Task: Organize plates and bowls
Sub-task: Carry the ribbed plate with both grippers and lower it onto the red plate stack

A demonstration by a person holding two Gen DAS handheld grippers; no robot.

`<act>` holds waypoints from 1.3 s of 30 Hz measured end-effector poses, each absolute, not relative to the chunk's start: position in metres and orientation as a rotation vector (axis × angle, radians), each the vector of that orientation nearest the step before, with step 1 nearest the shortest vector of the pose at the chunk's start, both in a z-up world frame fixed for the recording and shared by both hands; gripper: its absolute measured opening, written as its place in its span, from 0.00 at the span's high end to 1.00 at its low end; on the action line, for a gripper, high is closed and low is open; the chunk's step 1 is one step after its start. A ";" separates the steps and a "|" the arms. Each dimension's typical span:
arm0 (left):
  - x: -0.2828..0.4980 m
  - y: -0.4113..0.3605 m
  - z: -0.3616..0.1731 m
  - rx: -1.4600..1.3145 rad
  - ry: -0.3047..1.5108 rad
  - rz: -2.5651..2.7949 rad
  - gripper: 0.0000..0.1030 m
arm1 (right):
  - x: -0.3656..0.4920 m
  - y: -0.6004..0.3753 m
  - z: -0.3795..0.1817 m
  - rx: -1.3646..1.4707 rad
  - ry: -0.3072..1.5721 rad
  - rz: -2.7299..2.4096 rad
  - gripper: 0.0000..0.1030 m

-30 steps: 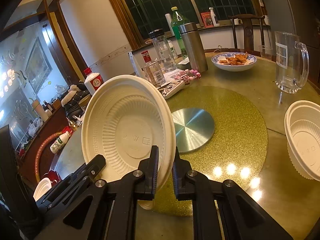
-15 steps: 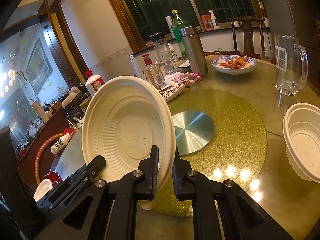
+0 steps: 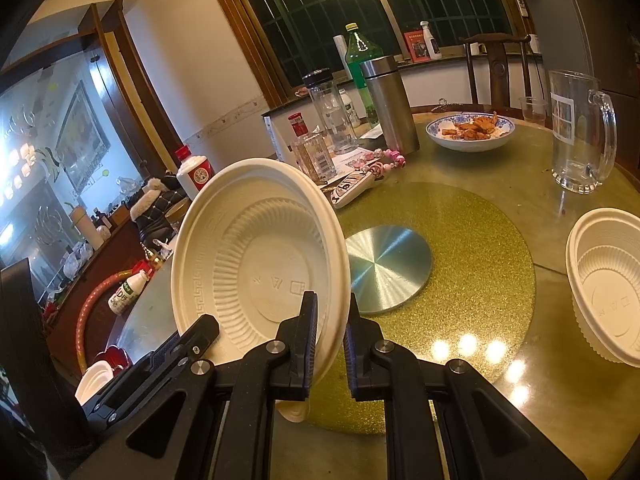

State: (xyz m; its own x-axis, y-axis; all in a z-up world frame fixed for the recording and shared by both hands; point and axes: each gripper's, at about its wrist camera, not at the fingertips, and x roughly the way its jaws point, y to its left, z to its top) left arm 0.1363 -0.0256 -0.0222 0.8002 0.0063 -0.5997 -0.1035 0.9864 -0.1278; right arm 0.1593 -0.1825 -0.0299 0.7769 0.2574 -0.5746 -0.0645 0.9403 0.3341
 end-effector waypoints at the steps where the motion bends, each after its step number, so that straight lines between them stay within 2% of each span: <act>1: 0.135 -0.027 -0.022 -0.155 0.644 0.061 0.84 | 0.159 -0.183 -0.029 0.308 0.659 0.177 0.89; 20: 0.093 -0.003 0.003 -0.123 0.588 0.131 0.82 | 0.138 -0.159 -0.005 0.265 0.595 0.276 0.89; 39: 0.041 0.091 0.030 -0.211 0.567 0.168 0.82 | 0.096 -0.068 0.034 0.169 0.617 0.419 0.88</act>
